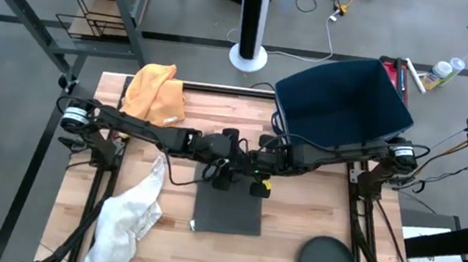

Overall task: Fold kitchen towel into neat rectangle
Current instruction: Fold the gray towel

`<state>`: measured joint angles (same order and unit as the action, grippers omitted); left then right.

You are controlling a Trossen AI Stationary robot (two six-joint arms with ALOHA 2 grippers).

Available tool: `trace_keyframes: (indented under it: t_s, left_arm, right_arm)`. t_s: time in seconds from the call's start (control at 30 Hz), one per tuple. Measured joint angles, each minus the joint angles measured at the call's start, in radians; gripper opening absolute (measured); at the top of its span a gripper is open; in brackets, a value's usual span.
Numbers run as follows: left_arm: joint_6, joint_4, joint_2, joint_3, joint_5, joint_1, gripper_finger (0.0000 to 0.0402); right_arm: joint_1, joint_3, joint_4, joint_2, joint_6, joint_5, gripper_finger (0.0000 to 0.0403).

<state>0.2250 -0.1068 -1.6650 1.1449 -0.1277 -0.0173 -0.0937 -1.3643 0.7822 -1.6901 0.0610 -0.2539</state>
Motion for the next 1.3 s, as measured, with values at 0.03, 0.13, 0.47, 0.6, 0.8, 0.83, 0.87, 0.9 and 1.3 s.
trace_keyframes:
  t_s: [0.03, 0.13, 0.47, 0.6, 0.8, 0.83, 0.87, 0.9, 1.3]
  left_arm:
    - [-0.002, 0.0, 0.0, -0.001, 0.004, 0.007, 0.0239]
    - [0.018, 0.005, 0.003, -0.001, 0.004, 0.025, 0.0236]
    - [0.035, -0.109, -0.001, 0.009, 0.154, 0.062, 0.0238]
    - [0.054, -0.15, 0.001, 0.0, 0.155, 0.064, 0.022]
    - [0.081, -0.227, 0.003, 0.0, 0.163, 0.084, 0.0191]
    - [0.08, -0.25, 0.003, 0.0, 0.163, 0.088, 0.0185]
    - [0.08, -0.275, 0.003, -0.001, 0.161, 0.093, 0.0178]
    - [0.08, -0.294, 0.003, -0.003, 0.157, 0.096, 0.0172]
    - [0.09, -0.45, 0.011, -0.003, 0.155, 0.126, 0.0096]
  right_arm:
    - [-0.001, 0.0, -0.004, 0.0, -0.002, 0.0, 0.0003]
    - [-0.003, 0.0, -0.007, 0.0, -0.009, 0.0, 0.0003]
    - [-0.013, 0.0, -0.008, -0.001, -0.045, 0.0, 0.0003]
    - [-0.013, 0.0, -0.009, -0.001, -0.055, 0.0, 0.0003]
    - [-0.016, 0.0, -0.008, -0.002, -0.068, 0.0, 0.0003]
    - [-0.016, 0.0, -0.01, -0.002, -0.074, 0.0, 0.0003]
    - [-0.018, 0.0, -0.012, -0.002, -0.076, 0.0, 0.0003]
    - [-0.019, 0.0, -0.013, -0.002, -0.076, 0.001, 0.0003]
    - [-0.021, 0.0, -0.012, -0.002, -0.091, 0.003, 0.0003]
